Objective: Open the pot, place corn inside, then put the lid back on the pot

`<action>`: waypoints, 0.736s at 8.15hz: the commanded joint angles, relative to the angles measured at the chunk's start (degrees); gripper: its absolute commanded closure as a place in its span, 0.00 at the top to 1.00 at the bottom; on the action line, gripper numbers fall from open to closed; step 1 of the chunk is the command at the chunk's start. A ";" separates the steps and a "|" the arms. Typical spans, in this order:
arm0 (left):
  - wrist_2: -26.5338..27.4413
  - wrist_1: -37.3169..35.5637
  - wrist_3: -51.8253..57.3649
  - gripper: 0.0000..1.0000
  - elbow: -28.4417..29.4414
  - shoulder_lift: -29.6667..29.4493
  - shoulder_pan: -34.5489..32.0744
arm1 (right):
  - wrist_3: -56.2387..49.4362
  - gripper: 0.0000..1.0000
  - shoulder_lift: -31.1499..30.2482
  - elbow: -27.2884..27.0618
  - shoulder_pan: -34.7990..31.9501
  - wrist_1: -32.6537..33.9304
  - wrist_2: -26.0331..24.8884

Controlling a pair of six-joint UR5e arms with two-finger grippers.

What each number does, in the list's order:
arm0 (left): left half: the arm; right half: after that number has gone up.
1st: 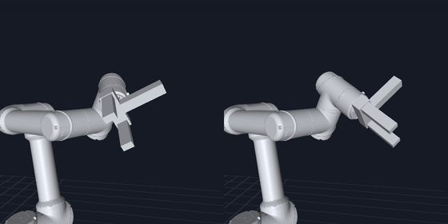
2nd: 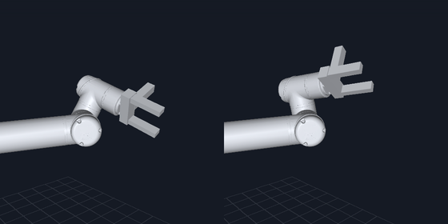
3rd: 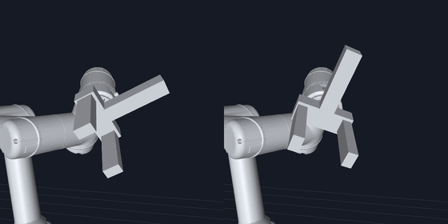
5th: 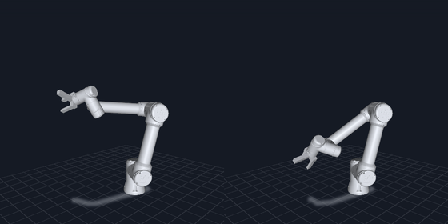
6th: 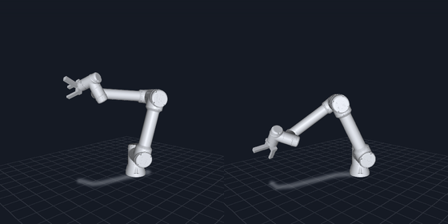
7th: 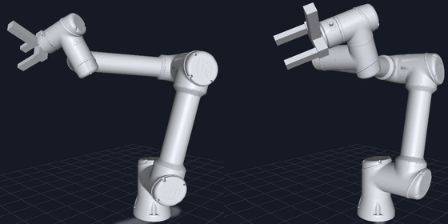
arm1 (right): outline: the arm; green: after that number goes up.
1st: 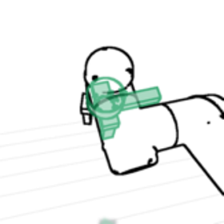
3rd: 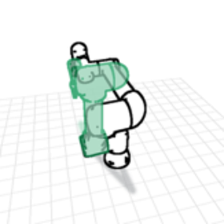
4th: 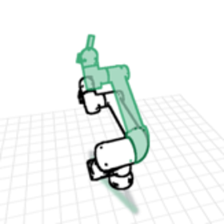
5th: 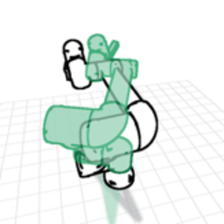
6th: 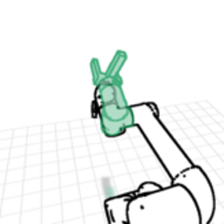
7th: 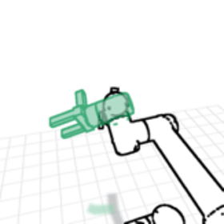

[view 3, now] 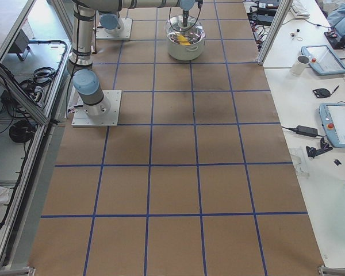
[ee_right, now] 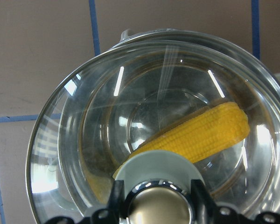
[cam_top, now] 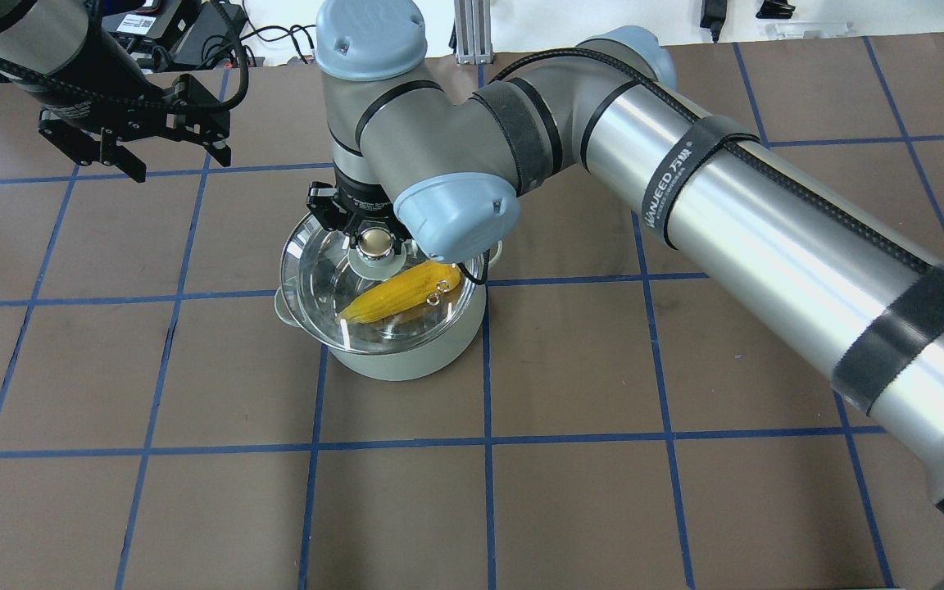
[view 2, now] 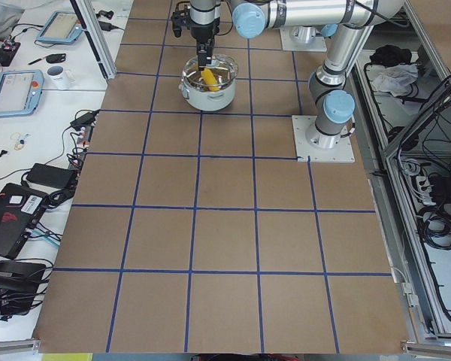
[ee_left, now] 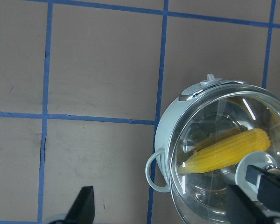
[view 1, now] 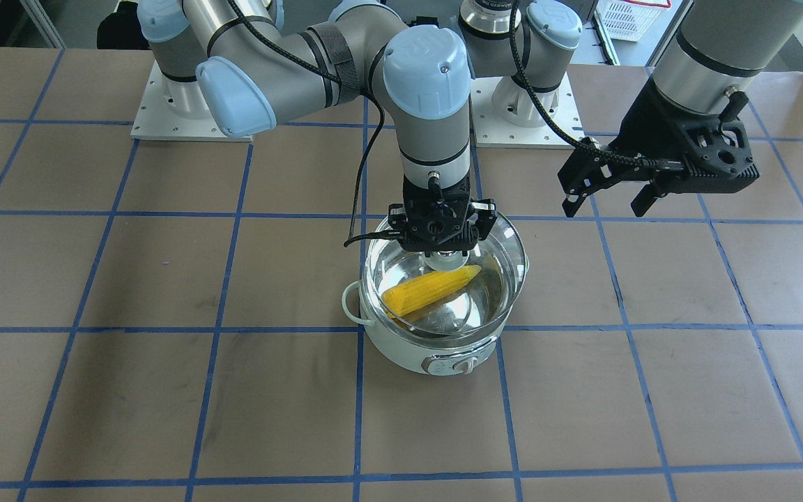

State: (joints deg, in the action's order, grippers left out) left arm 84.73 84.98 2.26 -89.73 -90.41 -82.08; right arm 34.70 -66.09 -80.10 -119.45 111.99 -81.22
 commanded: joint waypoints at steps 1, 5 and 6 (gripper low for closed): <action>0.00 -0.08 -0.06 1.00 0.08 -0.12 -0.01 | -0.50 0.08 0.08 -0.06 0.18 -0.02 -0.26; 0.00 -0.17 -0.06 1.00 0.08 -0.12 -0.01 | -0.51 0.08 0.44 -0.06 0.27 0.07 0.36; 0.00 -0.17 -0.06 1.00 0.08 -0.12 -0.01 | -0.59 0.09 0.44 -0.06 0.27 0.07 0.18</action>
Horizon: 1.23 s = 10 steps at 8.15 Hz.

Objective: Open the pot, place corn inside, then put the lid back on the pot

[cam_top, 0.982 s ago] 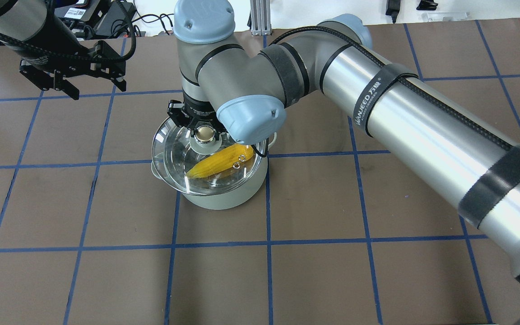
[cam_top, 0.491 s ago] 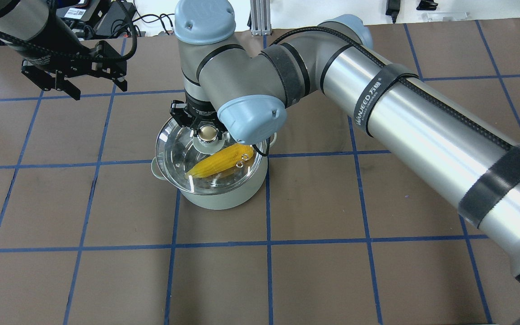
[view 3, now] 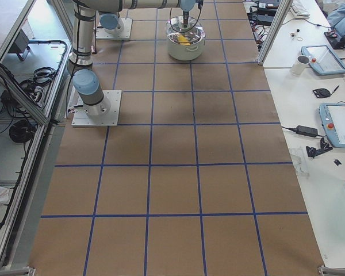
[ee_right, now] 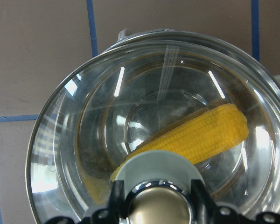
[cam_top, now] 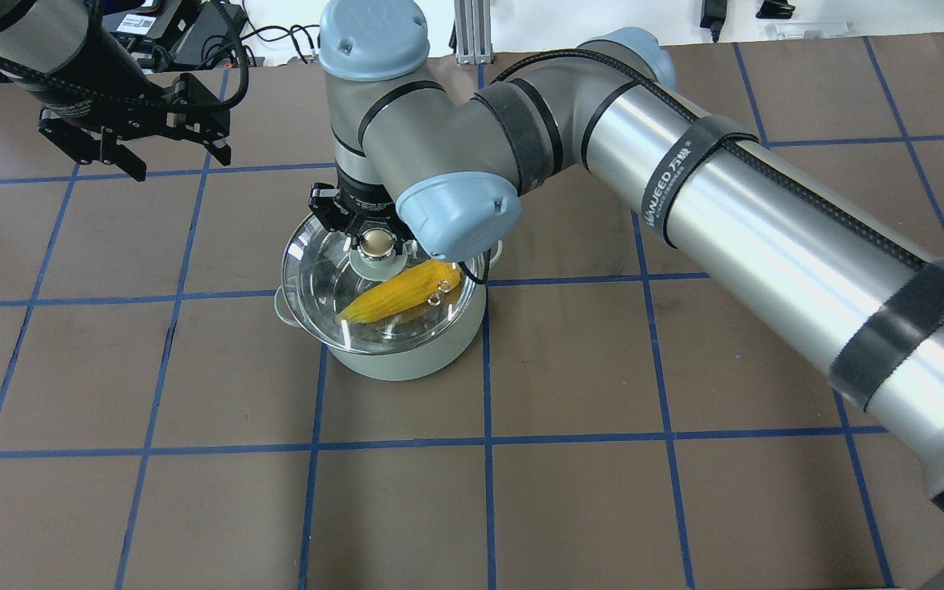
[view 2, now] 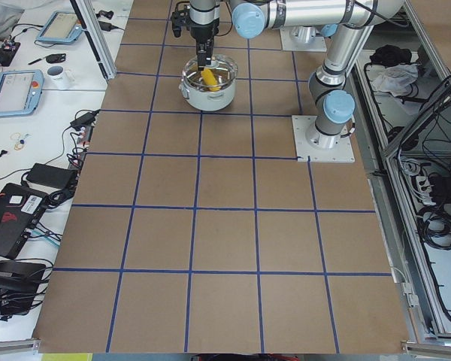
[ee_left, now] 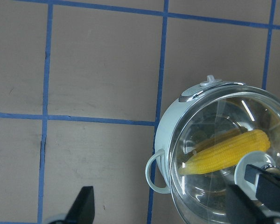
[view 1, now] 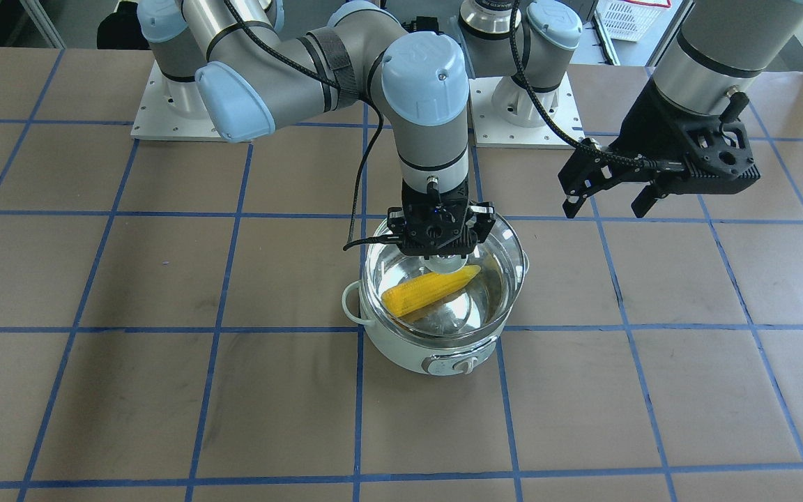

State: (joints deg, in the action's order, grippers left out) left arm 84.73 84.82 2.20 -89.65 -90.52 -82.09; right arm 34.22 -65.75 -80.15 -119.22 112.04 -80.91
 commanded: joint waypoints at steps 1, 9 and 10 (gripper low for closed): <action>0.00 0.00 0.00 1.00 0.00 0.00 0.00 | -0.12 0.09 0.09 0.00 0.13 0.02 0.05; 0.00 0.00 0.09 1.00 0.00 0.08 0.00 | -1.43 0.10 0.44 -0.09 0.48 0.02 -0.12; 0.00 0.00 0.00 1.00 0.00 0.08 0.00 | -1.35 0.10 0.44 -0.09 0.48 0.02 -0.29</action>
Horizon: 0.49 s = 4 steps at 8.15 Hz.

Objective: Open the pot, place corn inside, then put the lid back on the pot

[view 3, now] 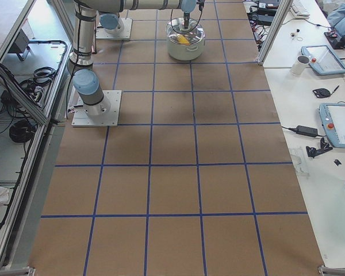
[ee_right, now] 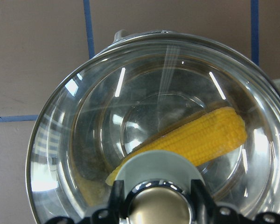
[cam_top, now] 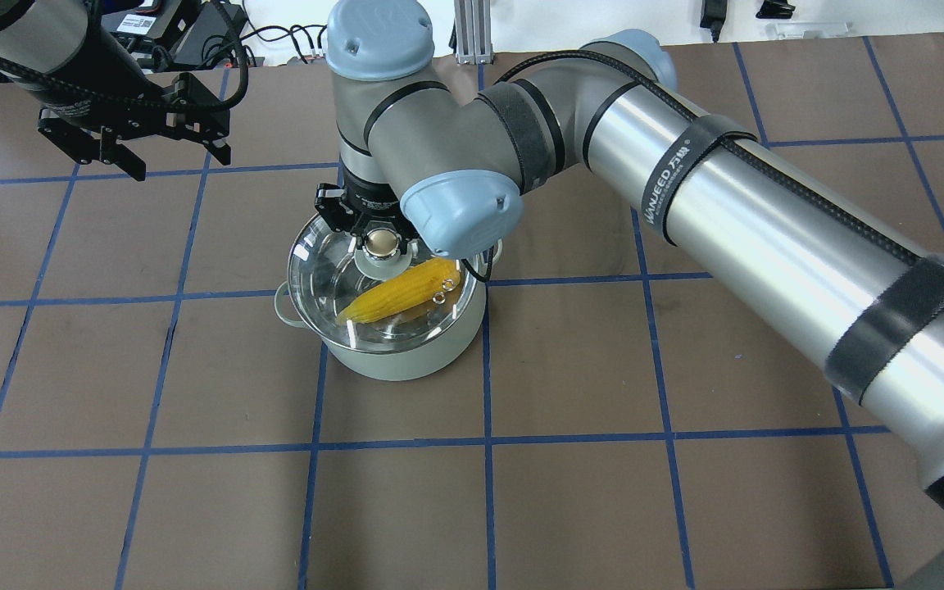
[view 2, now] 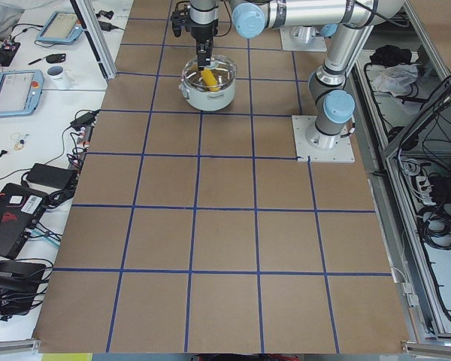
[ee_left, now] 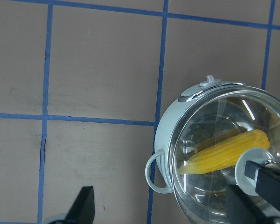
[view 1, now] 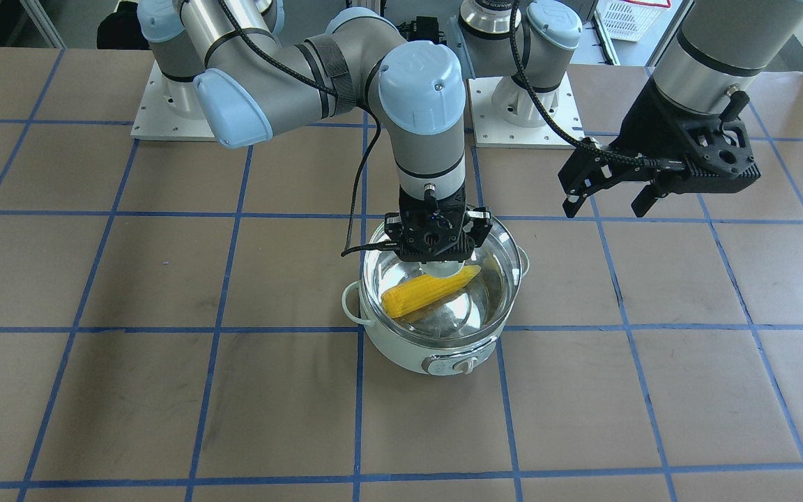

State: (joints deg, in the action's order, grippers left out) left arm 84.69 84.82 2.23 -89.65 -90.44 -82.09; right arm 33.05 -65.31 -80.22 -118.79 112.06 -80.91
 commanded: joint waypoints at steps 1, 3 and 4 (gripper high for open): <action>0.04 0.00 -0.03 1.00 0.00 0.00 0.00 | -0.26 0.10 0.09 -0.11 0.05 0.00 -0.48; 0.04 0.00 -0.03 1.00 0.00 0.00 0.00 | 0.70 0.14 0.09 -0.11 0.05 0.00 0.40; 0.04 0.00 -0.03 1.00 0.00 0.00 0.00 | 0.79 0.16 0.09 -0.11 0.05 0.00 0.40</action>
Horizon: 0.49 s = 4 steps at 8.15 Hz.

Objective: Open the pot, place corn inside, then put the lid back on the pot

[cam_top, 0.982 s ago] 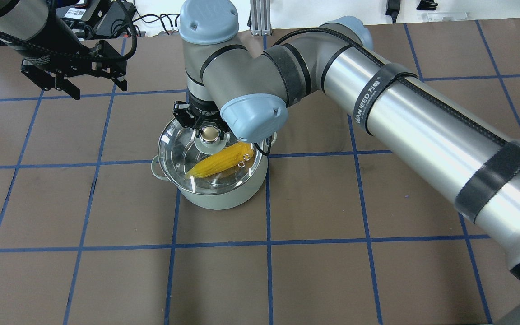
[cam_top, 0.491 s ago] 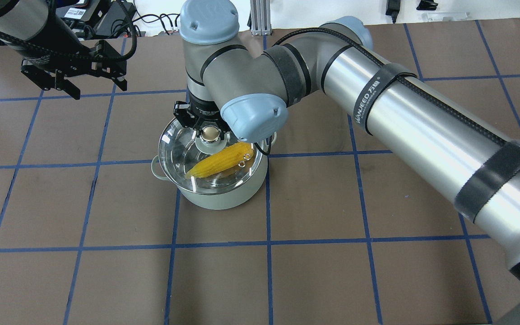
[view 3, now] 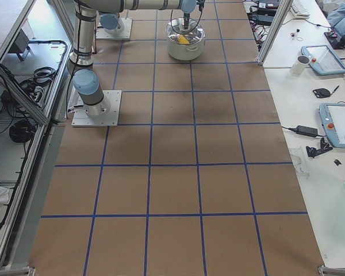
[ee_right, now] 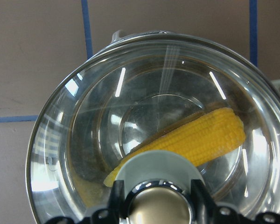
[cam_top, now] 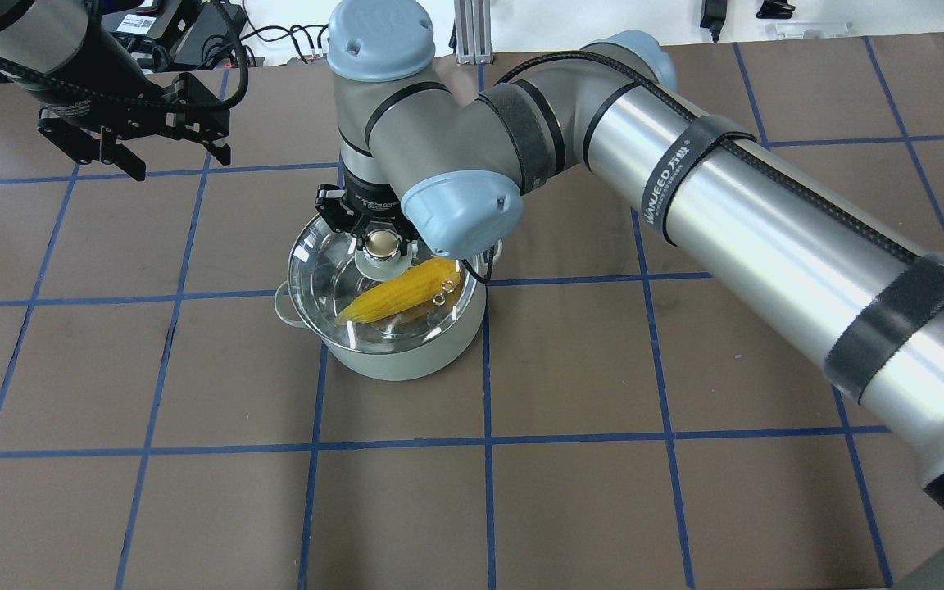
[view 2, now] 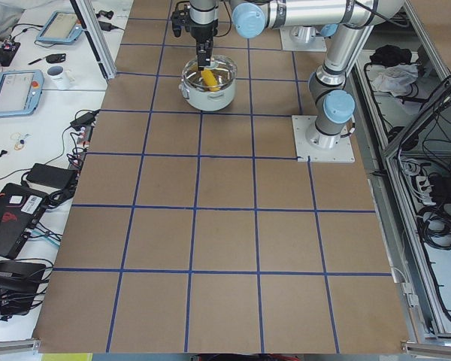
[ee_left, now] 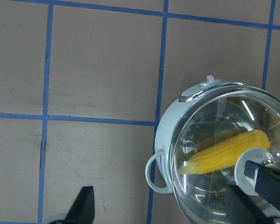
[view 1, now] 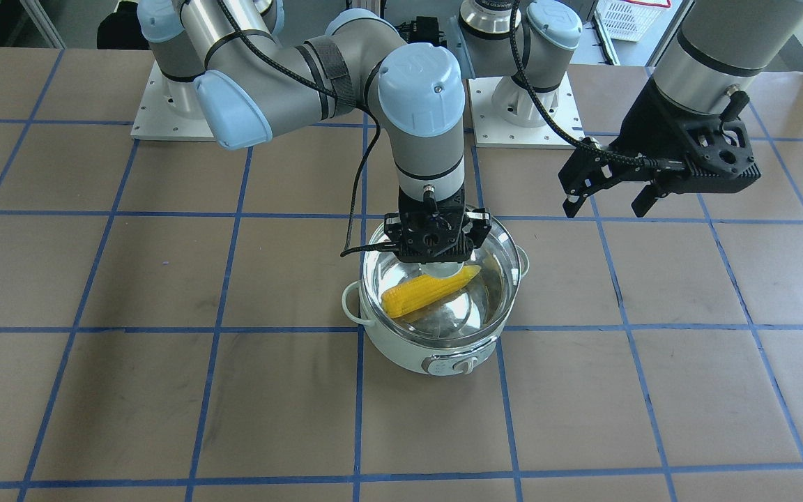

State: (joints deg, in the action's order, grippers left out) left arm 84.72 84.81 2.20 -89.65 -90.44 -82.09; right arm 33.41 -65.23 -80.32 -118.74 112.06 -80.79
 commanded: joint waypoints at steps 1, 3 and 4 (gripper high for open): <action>-0.08 0.00 0.00 1.00 0.00 0.00 0.00 | 0.35 0.21 0.01 -0.01 0.00 0.00 0.20; 0.00 0.00 0.00 1.00 0.00 0.00 0.00 | 0.34 0.36 0.19 -0.10 0.00 0.00 -0.51; -0.08 0.00 0.00 1.00 0.09 0.00 0.00 | 0.34 0.48 0.19 -0.36 0.00 0.43 -0.59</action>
State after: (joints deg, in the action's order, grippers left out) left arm 84.71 84.81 2.20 -89.64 -90.44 -82.09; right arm 33.75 -65.09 -80.39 -118.74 112.09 -81.08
